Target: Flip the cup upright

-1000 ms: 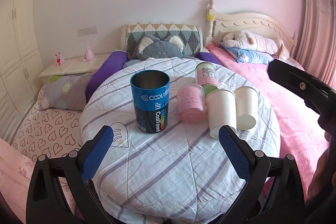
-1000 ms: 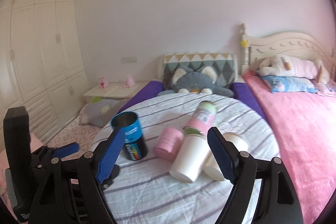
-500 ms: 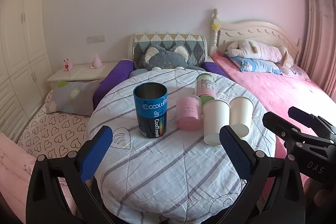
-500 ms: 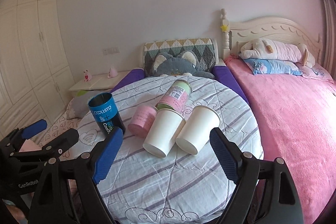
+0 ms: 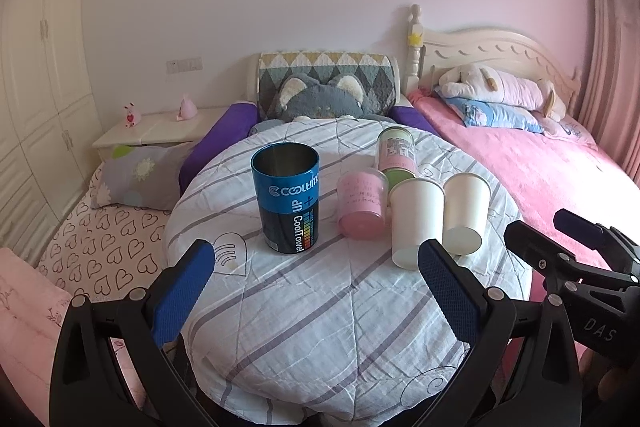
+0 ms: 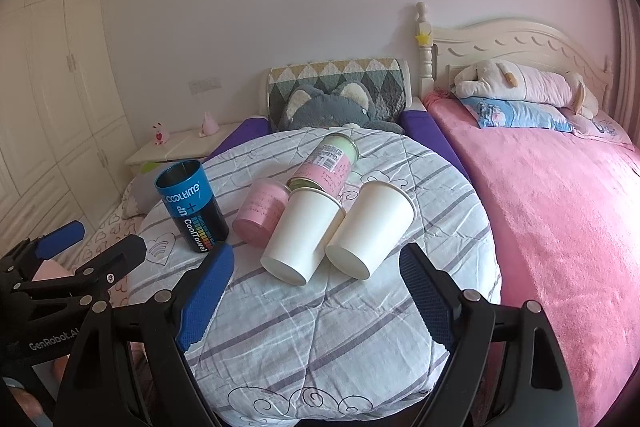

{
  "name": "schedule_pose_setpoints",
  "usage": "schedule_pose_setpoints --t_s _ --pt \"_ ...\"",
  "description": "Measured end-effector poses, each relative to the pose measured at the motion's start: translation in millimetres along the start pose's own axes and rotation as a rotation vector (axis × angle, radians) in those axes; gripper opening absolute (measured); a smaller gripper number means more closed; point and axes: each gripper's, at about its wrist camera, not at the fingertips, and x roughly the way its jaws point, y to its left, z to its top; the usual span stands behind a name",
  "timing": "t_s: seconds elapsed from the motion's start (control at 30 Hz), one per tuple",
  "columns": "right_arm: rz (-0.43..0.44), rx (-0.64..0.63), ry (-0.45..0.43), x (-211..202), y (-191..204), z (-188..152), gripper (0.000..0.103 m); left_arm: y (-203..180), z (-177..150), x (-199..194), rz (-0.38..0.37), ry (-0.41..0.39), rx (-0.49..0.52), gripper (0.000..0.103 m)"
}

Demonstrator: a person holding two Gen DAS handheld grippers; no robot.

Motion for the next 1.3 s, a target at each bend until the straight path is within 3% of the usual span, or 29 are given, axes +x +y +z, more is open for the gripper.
schedule_pose_setpoints --t_s 0.6,1.3 --pt "0.013 0.002 0.024 7.9 1.8 -2.0 0.086 3.1 -1.5 6.9 0.014 0.014 -0.008 0.103" --pt "0.041 -0.030 -0.066 2.4 5.5 -1.9 0.086 -1.4 0.2 2.4 0.060 -0.058 0.030 0.103"
